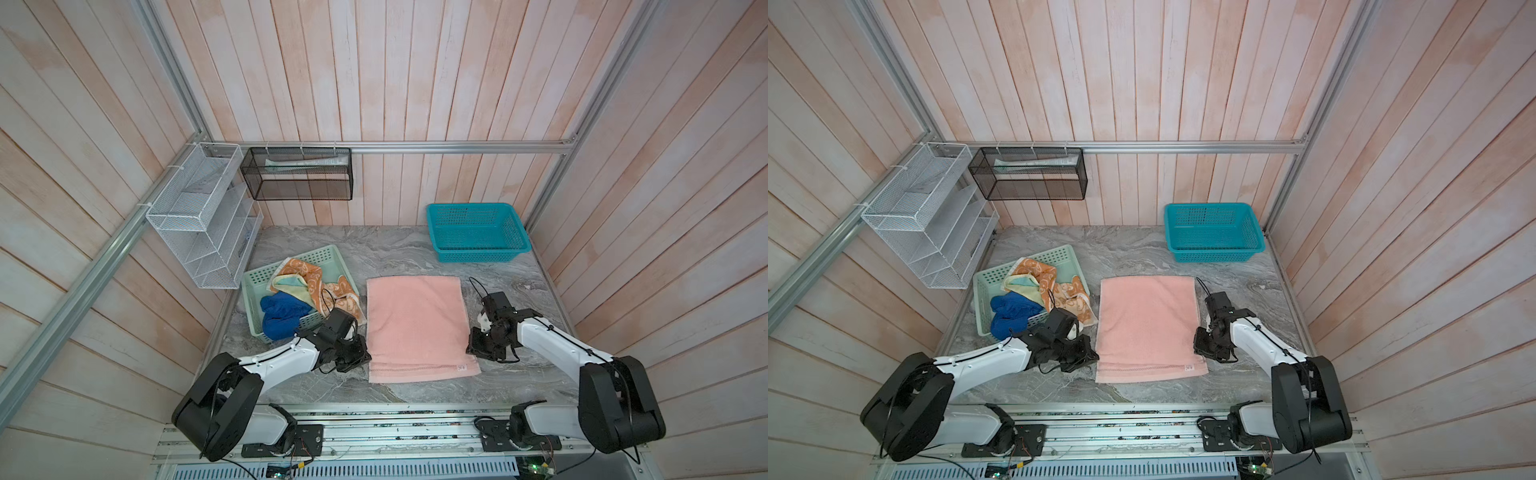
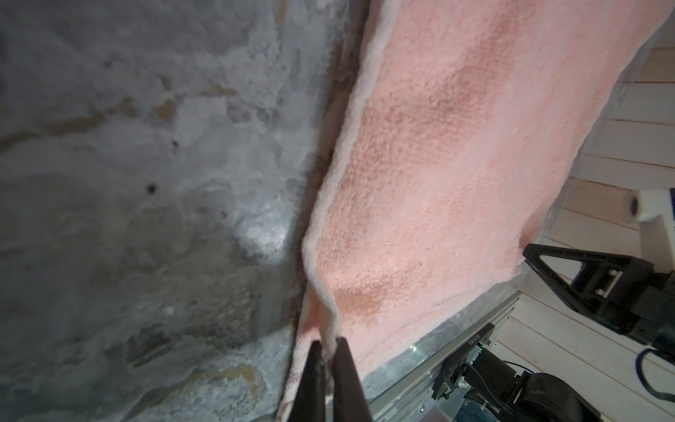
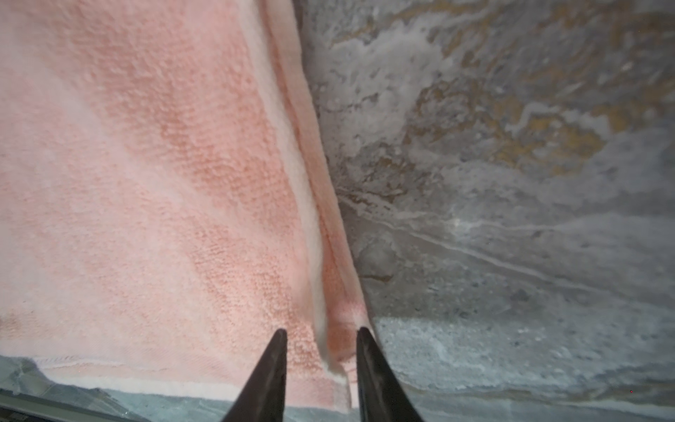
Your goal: Fold and stack the towels
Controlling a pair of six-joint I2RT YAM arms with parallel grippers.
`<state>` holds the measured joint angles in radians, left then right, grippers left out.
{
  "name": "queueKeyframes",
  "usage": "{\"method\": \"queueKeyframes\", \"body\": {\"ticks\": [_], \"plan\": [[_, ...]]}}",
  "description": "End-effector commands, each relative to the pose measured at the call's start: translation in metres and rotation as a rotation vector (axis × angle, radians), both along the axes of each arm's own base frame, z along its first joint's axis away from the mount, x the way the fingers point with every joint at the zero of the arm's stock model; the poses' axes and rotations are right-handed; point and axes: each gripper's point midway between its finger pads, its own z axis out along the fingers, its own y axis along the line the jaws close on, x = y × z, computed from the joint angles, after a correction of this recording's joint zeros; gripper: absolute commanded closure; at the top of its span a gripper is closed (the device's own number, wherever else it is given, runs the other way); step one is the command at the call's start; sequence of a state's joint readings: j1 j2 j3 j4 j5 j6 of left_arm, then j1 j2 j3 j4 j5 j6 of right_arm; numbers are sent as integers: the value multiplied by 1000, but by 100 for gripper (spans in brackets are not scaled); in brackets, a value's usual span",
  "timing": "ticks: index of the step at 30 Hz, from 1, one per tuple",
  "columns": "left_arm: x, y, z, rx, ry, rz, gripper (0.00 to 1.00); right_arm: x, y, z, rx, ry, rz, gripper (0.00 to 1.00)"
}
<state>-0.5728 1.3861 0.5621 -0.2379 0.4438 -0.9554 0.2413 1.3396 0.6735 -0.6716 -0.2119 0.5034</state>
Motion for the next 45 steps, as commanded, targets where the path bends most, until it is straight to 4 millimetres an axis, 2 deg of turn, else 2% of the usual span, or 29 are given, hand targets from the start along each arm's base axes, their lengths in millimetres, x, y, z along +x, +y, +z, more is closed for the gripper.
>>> {"method": "queueKeyframes", "body": {"ticks": [1, 5, 9, 14, 17, 20, 22, 25, 29, 32, 35, 39, 42, 45], "plan": [[10, -6, 4, -24, -27, -47, 100, -5, 6, -8, 21, 27, -20, 74], [18, 1, 6, -16, -41, -54, 100, 5, 19, 1, 76, -6, -32, 91], [29, 8, 15, 8, -74, -62, 100, 14, 16, 16, 38, -30, -29, 99], [40, 10, 39, 19, -121, -80, 100, 23, 17, 40, 34, -73, -14, 100], [43, 9, 64, 6, -152, -80, 100, 34, 14, 69, 10, -121, 4, 100], [38, 8, 86, 8, -172, -82, 100, 34, 10, 99, -20, -134, 27, 100], [29, 4, 92, 5, -173, -82, 100, 27, 6, 107, -33, -130, 27, 100], [5, -2, 74, -9, -118, -80, 100, 5, 0, 95, -36, -84, 6, 100], [-27, -10, 31, -33, -16, -74, 100, -30, 0, 46, -10, 33, -8, 100], [-41, -6, 2, -10, 45, -80, 100, -42, 4, 18, 1, 80, -7, 100], [-45, 1, -12, 32, 64, -93, 100, -47, 5, 3, -15, 106, 3, 100], [-42, 2, -11, 48, 56, -97, 100, -44, 2, 6, -36, 92, 8, 100], [-33, 7, -1, 64, 35, -96, 100, -32, 0, 22, -57, 43, 15, 100], [-18, 13, 20, 78, -10, -100, 100, -23, -6, 43, -70, 18, 17, 100]]}}
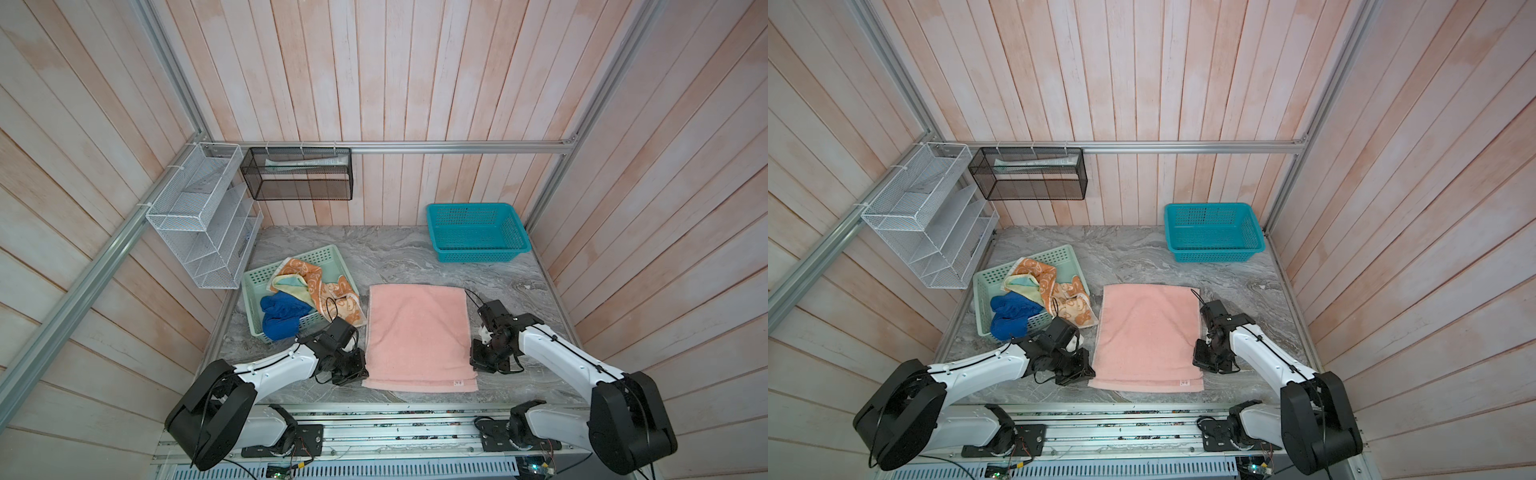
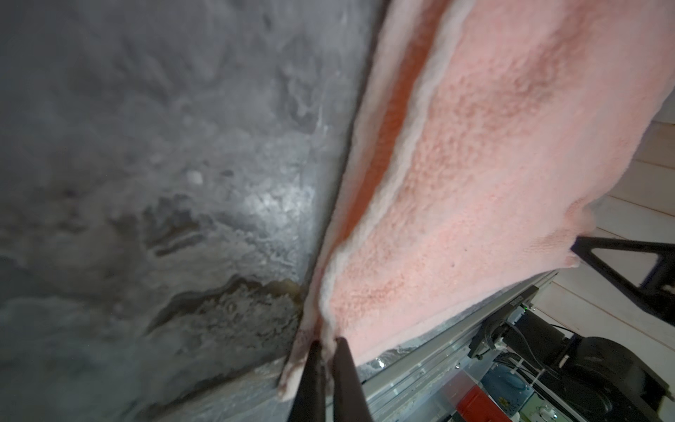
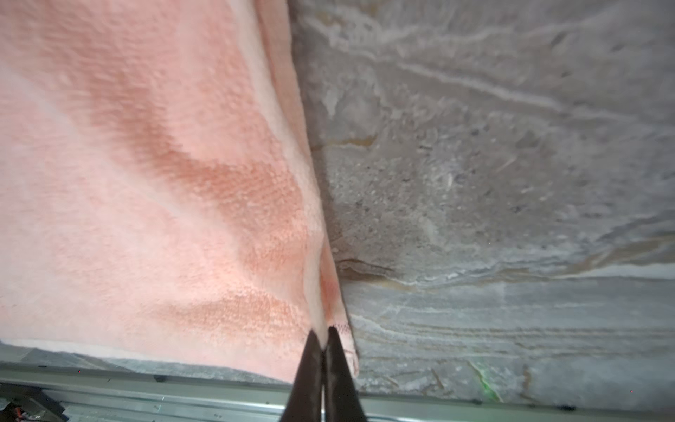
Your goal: Fold and stack the towels
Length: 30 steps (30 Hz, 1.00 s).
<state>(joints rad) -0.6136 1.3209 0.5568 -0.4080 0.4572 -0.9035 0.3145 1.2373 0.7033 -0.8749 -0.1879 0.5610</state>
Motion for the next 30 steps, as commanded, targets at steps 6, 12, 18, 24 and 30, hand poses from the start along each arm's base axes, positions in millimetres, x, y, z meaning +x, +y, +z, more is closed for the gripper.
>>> {"method": "queueKeyframes", "body": {"ticks": [6, 12, 18, 24, 30], "plan": [[21, 13, 65, 36, -129, -23, 100, 2, -9, 76, 6, -89, -16, 100], [-20, 9, 35, -5, -15, -6, 100, -50, 10, 47, -3, 33, 30, 100], [-28, 10, -1, 9, 33, -14, 97, -53, 7, -13, -78, 122, 53, 100], [-28, 16, 3, 28, 14, -9, 82, -40, 1, -12, -142, 97, 63, 100], [-6, 22, 25, 50, -61, -3, 67, -29, 2, 11, -152, 79, 98, 64]]}}
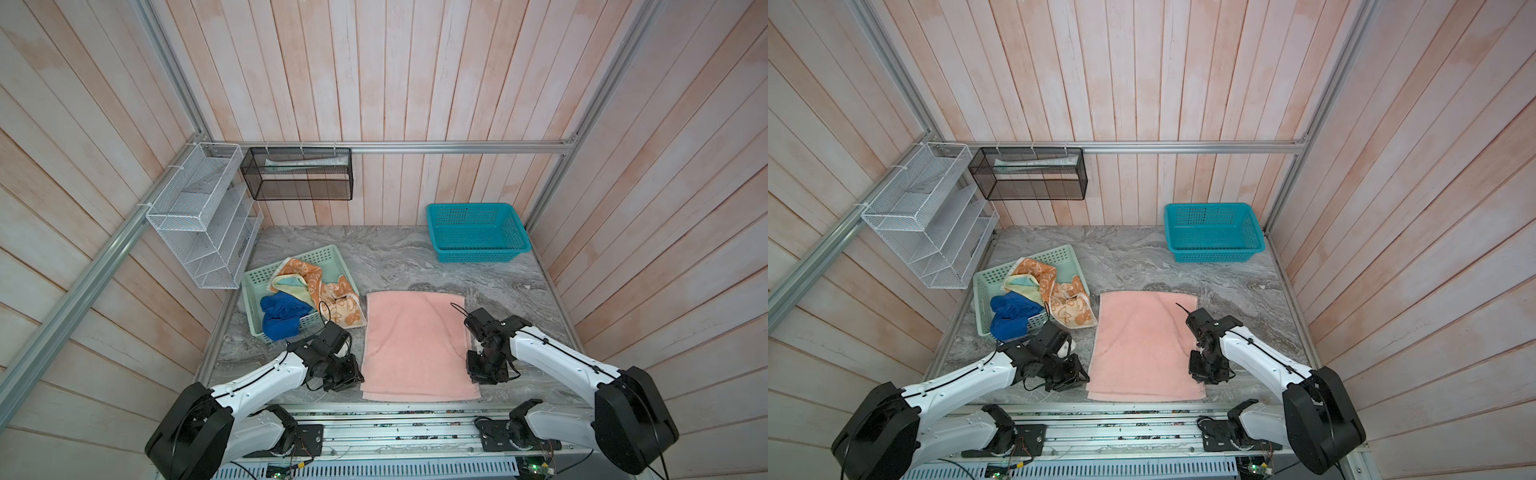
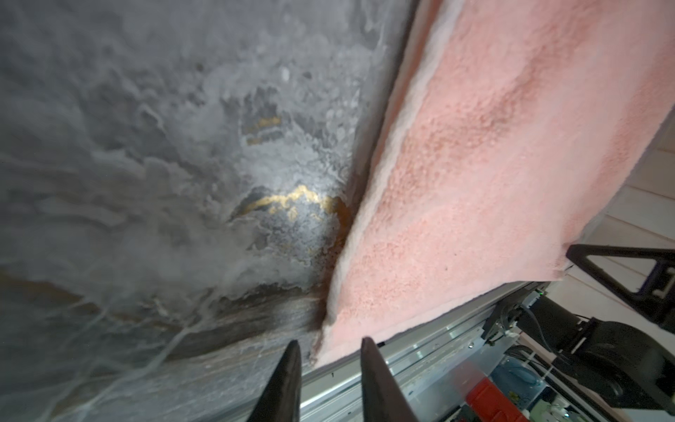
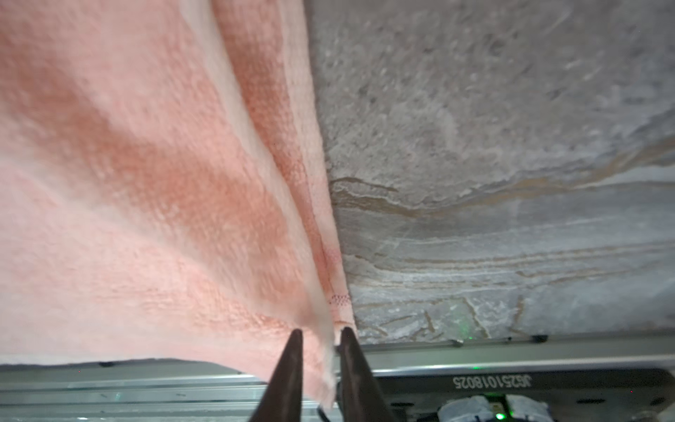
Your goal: Fold and stack the towels
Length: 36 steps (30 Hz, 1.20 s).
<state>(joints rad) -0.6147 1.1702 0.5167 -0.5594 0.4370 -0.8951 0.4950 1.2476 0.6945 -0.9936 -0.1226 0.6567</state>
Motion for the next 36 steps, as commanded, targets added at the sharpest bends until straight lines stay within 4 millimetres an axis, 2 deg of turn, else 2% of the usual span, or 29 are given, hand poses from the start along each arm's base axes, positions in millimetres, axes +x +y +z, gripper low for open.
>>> {"method": "queueKeyframes", "body": {"ticks": [1, 3, 5, 8, 11, 13, 16, 20, 23, 28, 32, 36], "plan": [[30, 1, 26, 22, -117, -17, 66, 25, -2, 27, -28, -73, 21, 61], [55, -2, 43, 59, -202, -51, 65, 51, -3, 44, -30, -158, 10, 59], [89, -11, 58, 87, -302, -84, 64, 86, -8, 54, -30, -271, -20, 58], [140, -25, 65, 96, -403, -95, 63, 137, -17, 49, 17, -421, -78, 58], [188, -38, 65, 117, -469, -100, 57, 177, -23, 34, 136, -490, -160, 61], [212, -46, 58, 142, -497, -115, 55, 199, -24, 27, 201, -520, -191, 65], [232, -47, 34, 154, -468, -132, 54, 225, -22, 17, 213, -534, -200, 67], [241, -29, 13, 204, -442, -128, 50, 239, -7, 2, 250, -487, -170, 68], [247, -10, 10, 230, -453, -105, 44, 239, -1, -11, 243, -459, -154, 68], [264, 14, 11, 227, -463, -73, 45, 233, -2, -29, 229, -411, -147, 72], [271, 7, 24, 192, -488, -95, 45, 237, -5, -19, 222, -441, -151, 72], [271, -5, 28, 130, -483, -92, 45, 247, -6, -9, 243, -470, -167, 71]]}}
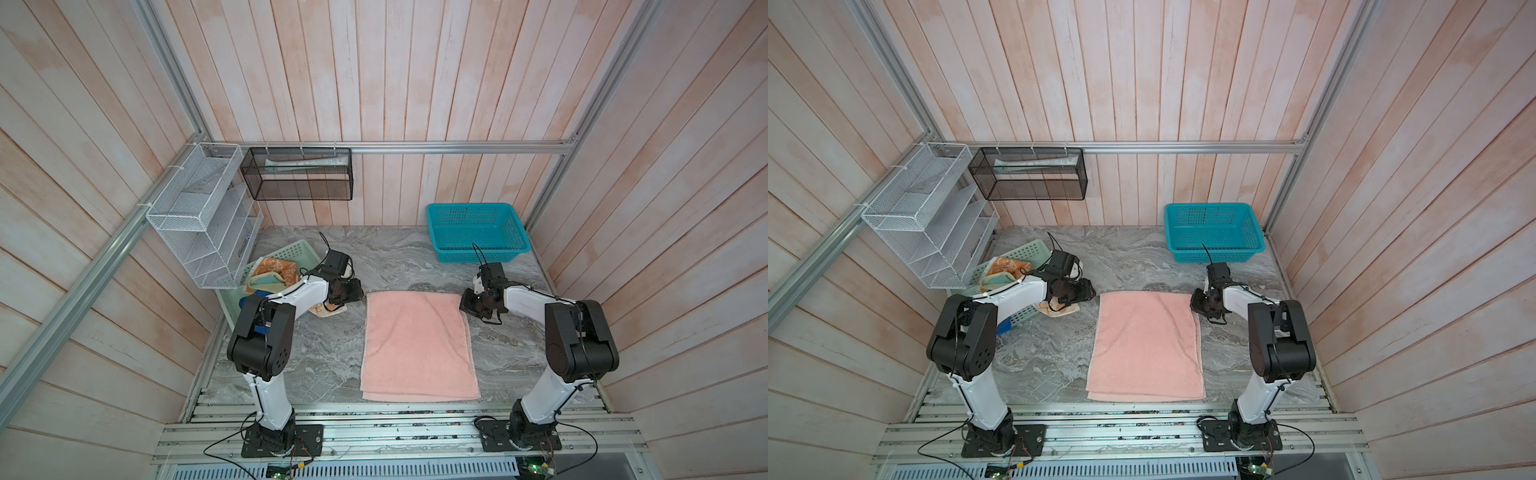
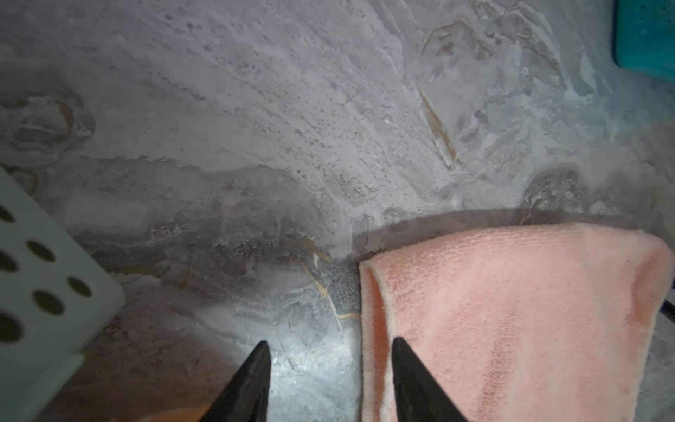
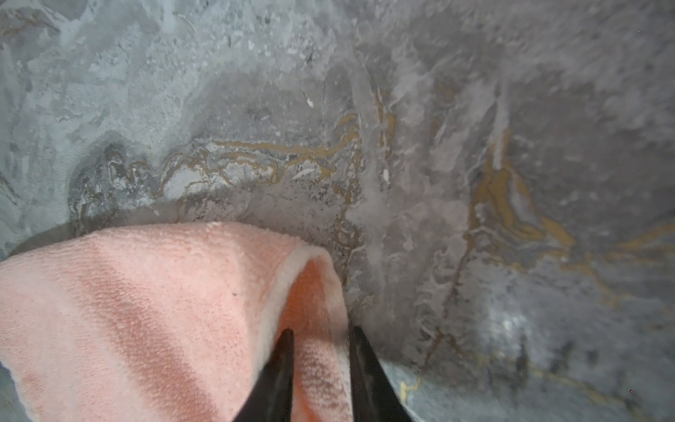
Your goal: Fold and stack the towels
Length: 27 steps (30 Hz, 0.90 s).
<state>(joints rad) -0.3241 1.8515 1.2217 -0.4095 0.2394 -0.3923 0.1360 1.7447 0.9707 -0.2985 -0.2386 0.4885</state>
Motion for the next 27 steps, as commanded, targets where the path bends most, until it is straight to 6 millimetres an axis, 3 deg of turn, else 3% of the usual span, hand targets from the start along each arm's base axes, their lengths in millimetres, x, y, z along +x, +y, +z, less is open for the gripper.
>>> {"method": "queueKeyframes", "body": {"ticks": [1, 12, 18, 23, 27], "plan": [[4, -18, 4, -61, -2, -46, 45, 10, -2, 8, 11, -20, -4, 71], [1, -39, -17, -177, 88, -49, 45, 35, 1, 19, 24, -48, -2, 68], [10, -47, -21, -280, 121, -7, 45, 48, 6, 18, 53, -43, 5, 68], [15, -53, -22, -317, 132, -3, 45, 52, 9, 9, 71, -13, 10, 68], [16, -52, -24, -319, 145, 1, 46, 50, 1, 15, 38, -14, -13, 68]]}}
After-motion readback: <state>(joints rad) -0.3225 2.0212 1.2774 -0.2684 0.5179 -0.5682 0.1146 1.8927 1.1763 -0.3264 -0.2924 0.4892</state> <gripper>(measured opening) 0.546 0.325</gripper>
